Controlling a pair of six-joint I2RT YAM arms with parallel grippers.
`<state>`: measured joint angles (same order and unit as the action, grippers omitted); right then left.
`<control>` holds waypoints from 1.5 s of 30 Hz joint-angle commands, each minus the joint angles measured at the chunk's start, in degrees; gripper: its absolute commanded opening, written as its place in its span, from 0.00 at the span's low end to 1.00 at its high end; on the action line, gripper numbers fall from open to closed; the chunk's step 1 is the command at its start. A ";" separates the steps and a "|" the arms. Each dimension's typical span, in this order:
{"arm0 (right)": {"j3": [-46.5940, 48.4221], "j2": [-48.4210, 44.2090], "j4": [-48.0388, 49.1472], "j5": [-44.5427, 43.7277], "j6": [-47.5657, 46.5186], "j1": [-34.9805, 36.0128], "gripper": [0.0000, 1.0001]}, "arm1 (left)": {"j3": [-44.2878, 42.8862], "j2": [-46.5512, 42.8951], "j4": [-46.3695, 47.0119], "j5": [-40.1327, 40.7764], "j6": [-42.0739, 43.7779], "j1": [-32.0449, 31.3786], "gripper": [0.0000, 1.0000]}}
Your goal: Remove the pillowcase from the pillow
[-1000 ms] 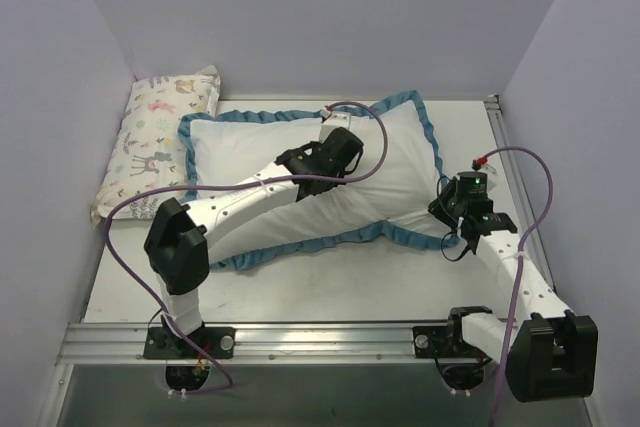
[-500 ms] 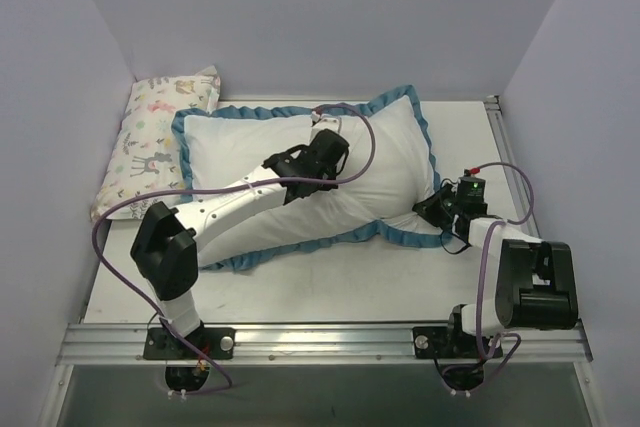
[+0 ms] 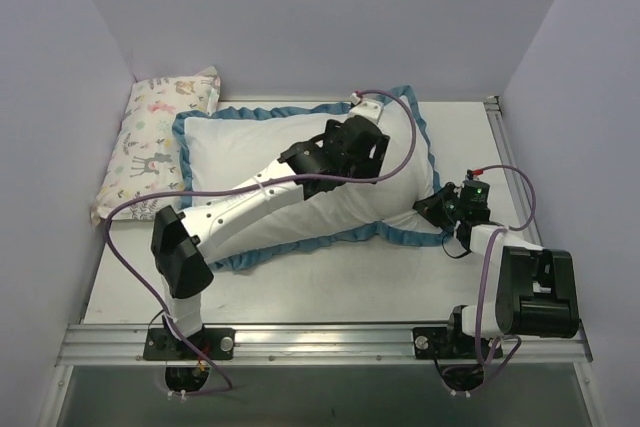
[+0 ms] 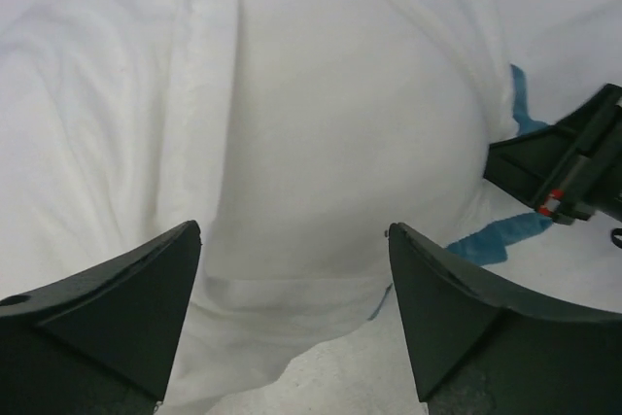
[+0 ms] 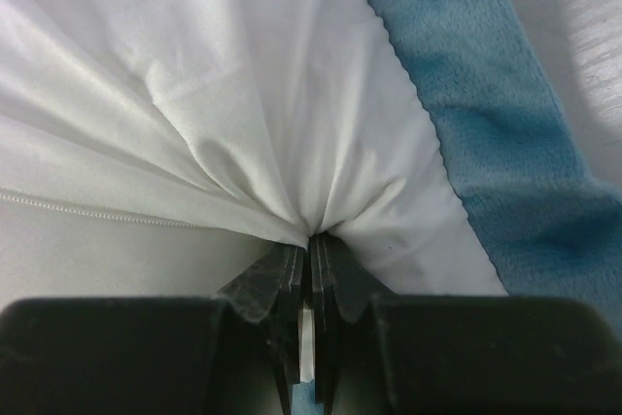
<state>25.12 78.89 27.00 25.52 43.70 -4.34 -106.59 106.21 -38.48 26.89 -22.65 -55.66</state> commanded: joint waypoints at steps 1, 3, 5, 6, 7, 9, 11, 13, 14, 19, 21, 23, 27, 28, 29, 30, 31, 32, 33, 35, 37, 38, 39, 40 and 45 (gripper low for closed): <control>-0.78 -0.58 -1.87 1.90 -0.20 0.47 0.00 | -6.87 1.62 -1.95 1.75 3.93 -4.88 0.88; -0.87 -0.58 -1.95 1.90 -0.20 0.47 0.00 | -11.25 4.25 -2.91 2.20 4.37 -6.21 0.92; -1.04 -0.76 -1.78 1.82 -0.11 0.47 0.00 | -13.90 8.11 -3.44 1.50 4.02 -6.83 0.93; -1.04 -0.84 -1.87 1.82 -0.02 0.47 0.00 | -16.78 9.61 -4.05 0.88 3.76 -6.92 0.94; -1.13 -1.02 -1.95 1.73 0.07 0.47 0.00 | -17.94 11.11 -4.49 1.31 3.58 -7.01 0.95; -1.13 -1.28 -2.22 1.82 -0.02 0.47 0.00 | -21.54 15.59 -5.46 2.71 3.06 -6.83 0.96; -1.04 -1.72 -2.74 1.64 -0.02 0.47 0.00 | -23.83 20.14 -6.52 3.69 2.70 -6.48 0.97; -1.04 -2.42 -3.36 1.64 -0.28 0.47 0.00 | -25.51 22.71 -7.84 3.17 1.74 -5.34 0.97; -0.87 -2.69 -3.80 1.38 -0.28 0.47 0.00 | -25.43 24.55 -8.10 2.90 1.30 -4.99 0.97; -0.43 -4.45 -5.82 0.76 -0.99 0.47 0.00 | -23.32 27.73 -8.10 1.23 -1.07 -2.70 0.98; 0.01 -4.80 -6.35 0.67 -0.99 0.56 0.00 | -22.27 28.69 -8.19 0.27 -1.95 -2.00 0.97; 0.36 -5.68 -7.49 0.59 -1.34 0.82 0.01 | -21.48 29.57 -8.28 0.09 -2.30 -0.86 0.87; 2.90 -8.57 -12.40 -2.40 -3.88 2.14 0.26 | -20.77 29.93 -8.37 -2.01 -2.83 0.29 0.03; 3.43 -9.02 -14.85 -3.97 -4.32 2.49 0.30 | -20.86 29.84 -8.37 -2.02 -2.83 0.46 0.00; 3.96 -9.37 -15.83 -4.51 -5.11 3.01 0.33 | -21.03 29.49 -8.37 -2.02 -2.83 0.46 0.00; 4.49 -9.72 -16.97 -5.12 -5.55 3.28 0.36 | -21.81 29.40 -8.28 -2.02 -2.66 0.55 0.00; 5.71 -9.98 -19.42 -6.78 -5.99 3.46 0.36 | -22.43 28.88 -8.28 -1.93 -2.66 0.55 0.00; 6.33 -9.99 -20.66 -7.67 -6.52 3.63 0.37 | -22.96 28.53 -8.28 -1.32 -2.74 0.81 0.00; 6.78 -10.07 -22.94 -8.72 -7.22 3.81 0.33 | -23.49 28.17 -8.28 -1.14 -3.01 1.08 0.00; 8.01 -10.08 -24.88 -11.26 -8.19 3.81 0.29 | -24.63 26.78 -8.28 -0.79 -3.71 1.78 0.00; 8.89 -9.90 -27.44 -13.03 -9.51 3.81 0.13 | -25.16 25.63 -8.28 -0.27 -4.33 2.83 0.00; 9.32 -9.90 -29.01 -14.78 -9.77 3.72 0.04 | -25.16 24.23 -8.28 0.08 -4.68 3.36 0.00; 9.33 -9.99 -30.33 -15.67 -10.13 3.72 0.00 | -25.16 23.43 -8.28 0.35 -4.77 4.23 0.00; 9.50 -10.16 -30.87 -16.63 -10.56 3.64 0.00 | -24.90 21.77 -8.28 0.44 -4.77 4.94 0.00; 8.98 -10.87 -31.84 -20.41 -11.01 2.93 0.00 | -24.02 16.14 -8.02 -0.70 -5.12 8.72 0.00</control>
<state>33.98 68.64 3.84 13.58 35.48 -0.32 -130.15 130.52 -44.47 19.57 -28.40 -53.63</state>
